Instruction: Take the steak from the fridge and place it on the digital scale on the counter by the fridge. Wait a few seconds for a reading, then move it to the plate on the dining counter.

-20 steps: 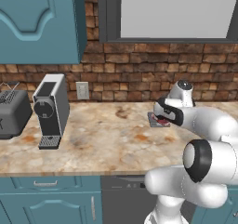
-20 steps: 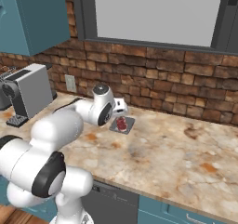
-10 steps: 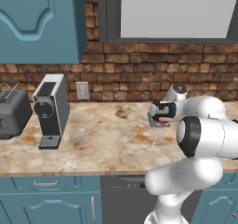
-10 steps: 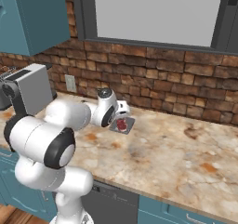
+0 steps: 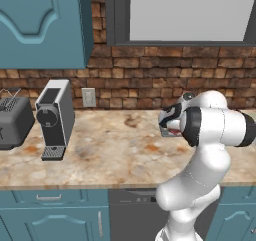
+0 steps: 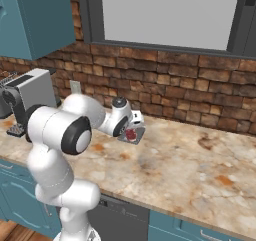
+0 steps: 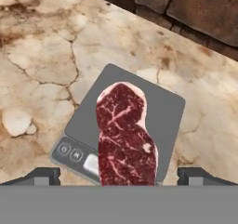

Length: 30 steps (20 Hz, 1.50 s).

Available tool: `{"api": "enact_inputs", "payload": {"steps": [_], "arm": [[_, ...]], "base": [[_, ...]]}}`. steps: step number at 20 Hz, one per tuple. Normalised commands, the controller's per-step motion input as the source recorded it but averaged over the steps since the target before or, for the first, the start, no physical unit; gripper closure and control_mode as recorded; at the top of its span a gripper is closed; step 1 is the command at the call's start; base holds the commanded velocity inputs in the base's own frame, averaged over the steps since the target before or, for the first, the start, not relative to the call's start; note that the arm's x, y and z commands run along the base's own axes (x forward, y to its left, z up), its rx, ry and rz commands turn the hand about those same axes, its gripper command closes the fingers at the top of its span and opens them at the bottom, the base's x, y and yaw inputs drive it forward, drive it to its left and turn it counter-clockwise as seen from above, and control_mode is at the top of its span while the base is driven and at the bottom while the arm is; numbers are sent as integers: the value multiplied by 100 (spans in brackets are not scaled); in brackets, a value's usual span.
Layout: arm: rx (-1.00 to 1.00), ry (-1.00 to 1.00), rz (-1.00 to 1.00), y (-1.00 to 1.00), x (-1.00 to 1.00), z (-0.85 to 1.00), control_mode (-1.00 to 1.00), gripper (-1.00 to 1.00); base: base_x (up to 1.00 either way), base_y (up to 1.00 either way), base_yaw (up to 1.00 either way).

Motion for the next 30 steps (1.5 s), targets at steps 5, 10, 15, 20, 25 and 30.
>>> {"api": "enact_inputs", "payload": {"steps": [5,10,15,20,25,30], "arm": [[0,2,0,0,26,-32,-100,-100],[0,4,0,0,32,-31,-100,-100],[0,6,0,-4,44,-32,-100,-100],[0,6,0,-8,38,-30,-100,-100],[0,10,0,-2,12,-40,-100,100],[2,9,0,0,-8,-38,-100,100]], "base": [[0,0,0],[0,0,0],[0,0,0],[0,0,0],[0,0,0],[0,0,0]]}}
